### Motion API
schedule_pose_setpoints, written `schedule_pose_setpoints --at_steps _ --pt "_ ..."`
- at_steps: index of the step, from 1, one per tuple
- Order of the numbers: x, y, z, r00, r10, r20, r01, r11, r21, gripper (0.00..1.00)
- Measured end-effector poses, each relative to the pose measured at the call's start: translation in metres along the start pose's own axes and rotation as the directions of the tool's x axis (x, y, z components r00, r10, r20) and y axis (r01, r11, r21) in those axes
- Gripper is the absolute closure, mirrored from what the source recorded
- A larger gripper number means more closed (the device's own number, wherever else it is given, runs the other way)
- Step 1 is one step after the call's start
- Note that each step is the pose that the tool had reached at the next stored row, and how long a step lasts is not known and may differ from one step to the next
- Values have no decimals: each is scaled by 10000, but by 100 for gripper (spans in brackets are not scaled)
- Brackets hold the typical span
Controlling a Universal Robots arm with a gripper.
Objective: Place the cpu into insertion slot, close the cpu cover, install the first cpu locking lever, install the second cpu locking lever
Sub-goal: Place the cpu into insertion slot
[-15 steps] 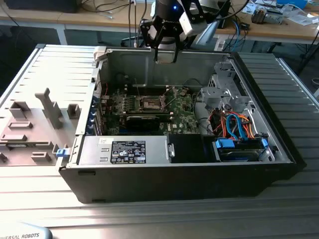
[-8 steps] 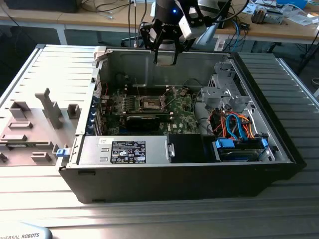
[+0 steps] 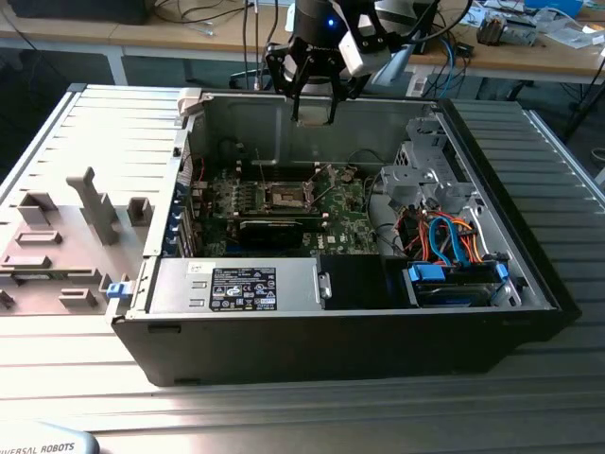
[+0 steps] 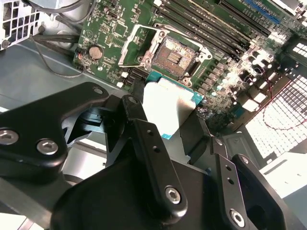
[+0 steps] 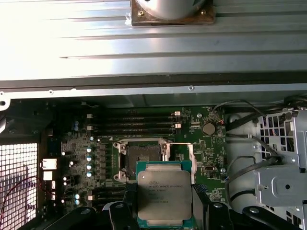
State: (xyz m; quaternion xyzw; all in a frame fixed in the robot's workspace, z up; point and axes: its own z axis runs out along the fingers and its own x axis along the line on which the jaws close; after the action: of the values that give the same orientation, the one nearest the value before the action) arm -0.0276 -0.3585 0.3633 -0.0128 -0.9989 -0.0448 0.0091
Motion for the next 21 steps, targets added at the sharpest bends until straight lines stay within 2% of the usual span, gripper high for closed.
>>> schedule_pose_setpoints --at_steps 1,3,7,9,13,15,21 --pt "0 0 2 10000 0 0 0 10000 0 46" --pt "-2 -8 84 10000 0 0 0 10000 -1 46" --pt "-1 -9 90 10000 0 0 0 10000 0 46" --pt "-2 -13 137 10000 0 0 0 10000 0 46" --pt "-2 -13 139 10000 0 0 0 10000 0 46" --pt "-3 -16 174 10000 0 0 0 10000 3 46" --pt "-3 -17 186 10000 0 0 0 10000 3 46"
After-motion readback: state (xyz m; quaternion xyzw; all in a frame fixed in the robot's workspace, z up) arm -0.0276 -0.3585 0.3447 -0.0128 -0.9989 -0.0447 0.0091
